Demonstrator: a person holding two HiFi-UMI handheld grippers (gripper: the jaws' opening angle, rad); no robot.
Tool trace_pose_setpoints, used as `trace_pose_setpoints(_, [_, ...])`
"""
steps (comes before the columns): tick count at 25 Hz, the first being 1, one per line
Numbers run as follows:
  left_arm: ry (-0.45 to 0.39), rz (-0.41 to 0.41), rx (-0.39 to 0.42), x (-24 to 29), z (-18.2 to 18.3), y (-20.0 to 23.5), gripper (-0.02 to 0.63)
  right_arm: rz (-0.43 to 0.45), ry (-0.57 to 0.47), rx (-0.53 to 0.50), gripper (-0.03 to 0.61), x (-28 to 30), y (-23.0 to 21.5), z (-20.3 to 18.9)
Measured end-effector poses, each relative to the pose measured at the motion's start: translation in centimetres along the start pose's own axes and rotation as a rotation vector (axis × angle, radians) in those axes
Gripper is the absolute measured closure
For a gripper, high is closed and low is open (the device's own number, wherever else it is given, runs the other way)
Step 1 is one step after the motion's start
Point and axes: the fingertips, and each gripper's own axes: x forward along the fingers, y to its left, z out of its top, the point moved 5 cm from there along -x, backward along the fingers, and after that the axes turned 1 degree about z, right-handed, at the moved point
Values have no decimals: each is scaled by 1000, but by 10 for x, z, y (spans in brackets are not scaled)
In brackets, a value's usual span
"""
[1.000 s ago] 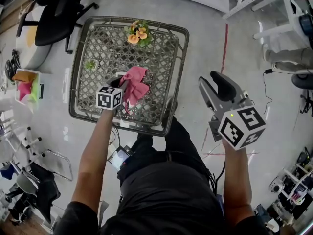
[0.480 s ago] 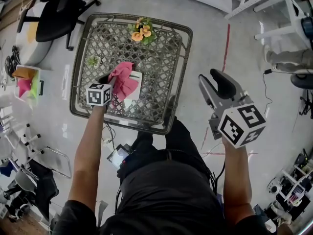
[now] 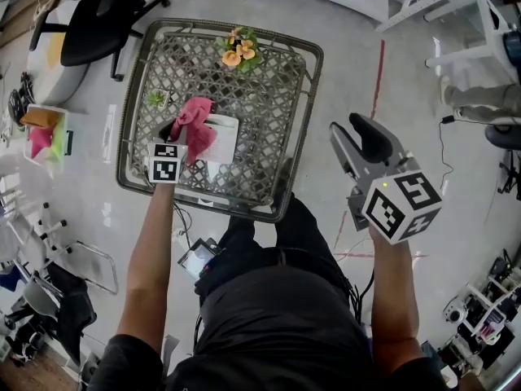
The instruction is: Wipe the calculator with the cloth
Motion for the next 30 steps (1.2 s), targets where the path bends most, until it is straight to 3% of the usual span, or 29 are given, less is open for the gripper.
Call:
trace_pose_setpoints(7, [34, -84, 74, 14, -10, -57, 476, -16, 4, 11, 417, -5, -8, -6])
trace_pose_setpoints(17, [63, -226, 84, 24, -8, -124, 476, -34, 0, 33, 417, -16, -24, -10])
trace_pose_setpoints(30, [-13, -390, 65, 21, 9, -176, 476, -44, 1, 48, 417, -20, -35, -15])
